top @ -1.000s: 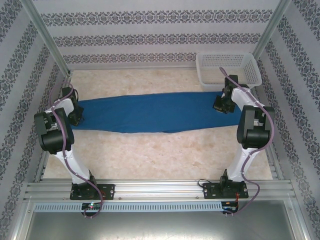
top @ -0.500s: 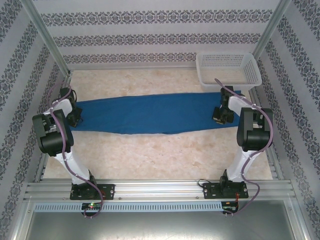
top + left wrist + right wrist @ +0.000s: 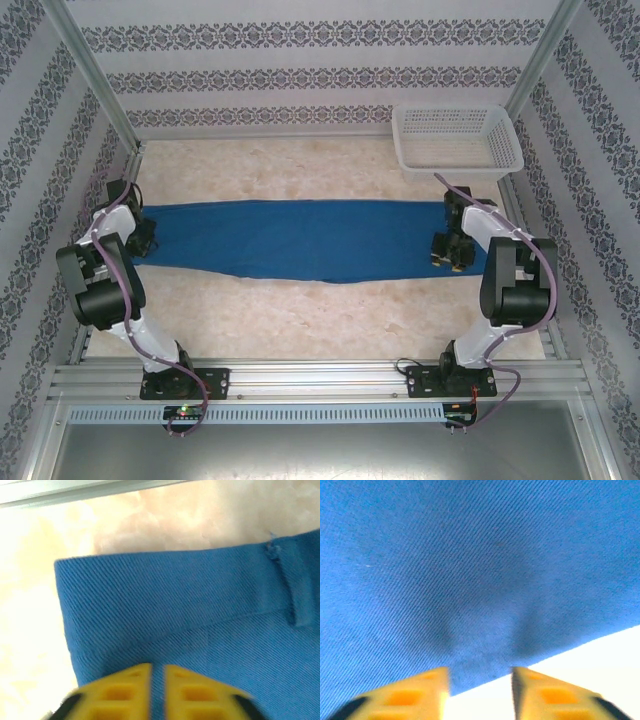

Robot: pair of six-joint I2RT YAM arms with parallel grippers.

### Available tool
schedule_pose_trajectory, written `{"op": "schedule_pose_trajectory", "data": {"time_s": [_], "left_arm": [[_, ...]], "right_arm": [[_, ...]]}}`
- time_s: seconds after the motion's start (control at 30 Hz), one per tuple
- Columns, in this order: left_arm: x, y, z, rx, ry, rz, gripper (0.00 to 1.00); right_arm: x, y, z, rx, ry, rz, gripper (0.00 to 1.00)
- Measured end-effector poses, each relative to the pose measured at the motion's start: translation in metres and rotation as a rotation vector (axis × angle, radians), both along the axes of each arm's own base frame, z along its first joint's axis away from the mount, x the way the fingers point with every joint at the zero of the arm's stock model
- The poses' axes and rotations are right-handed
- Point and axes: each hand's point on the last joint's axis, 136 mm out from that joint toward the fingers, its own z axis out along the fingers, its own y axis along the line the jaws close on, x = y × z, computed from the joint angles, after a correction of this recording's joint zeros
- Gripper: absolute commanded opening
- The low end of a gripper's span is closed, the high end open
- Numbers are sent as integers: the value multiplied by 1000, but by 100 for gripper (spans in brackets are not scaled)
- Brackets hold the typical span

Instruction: Roll up the long pants

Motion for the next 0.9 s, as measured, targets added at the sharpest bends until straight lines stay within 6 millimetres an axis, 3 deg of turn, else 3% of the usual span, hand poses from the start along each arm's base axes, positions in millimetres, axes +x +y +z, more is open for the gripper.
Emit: {"op": "schedule_pose_trajectory", "data": {"time_s": [0.07,0.2,0.3,0.4,0.5,0.6,0.9], "left_arm": [[5,-7,8,-30,-45,-25,100],[12,-22,27,-86,-133,-66,100],[12,-30,37,-105,-183,-84,100],[11,-40,41,-133,-227,-104,100],[11,-45,41,-155,-239,-115,100],[13,-47,42,-169,-248,-122,100],[16,-50,48,-181,-270,-133,100]], "right_arm": [[12,-5,25,-14,-14,13,98],[79,-28,104,-33,-229,32,98],[97,-61,130,-43,-309,-1,98],[101,-97,116,-40,-270,-28,98],[96,-117,80,12,-191,-49,96],[93,-121,59,66,-149,-43,95],[92,-112,32,123,-109,25,92]]}}
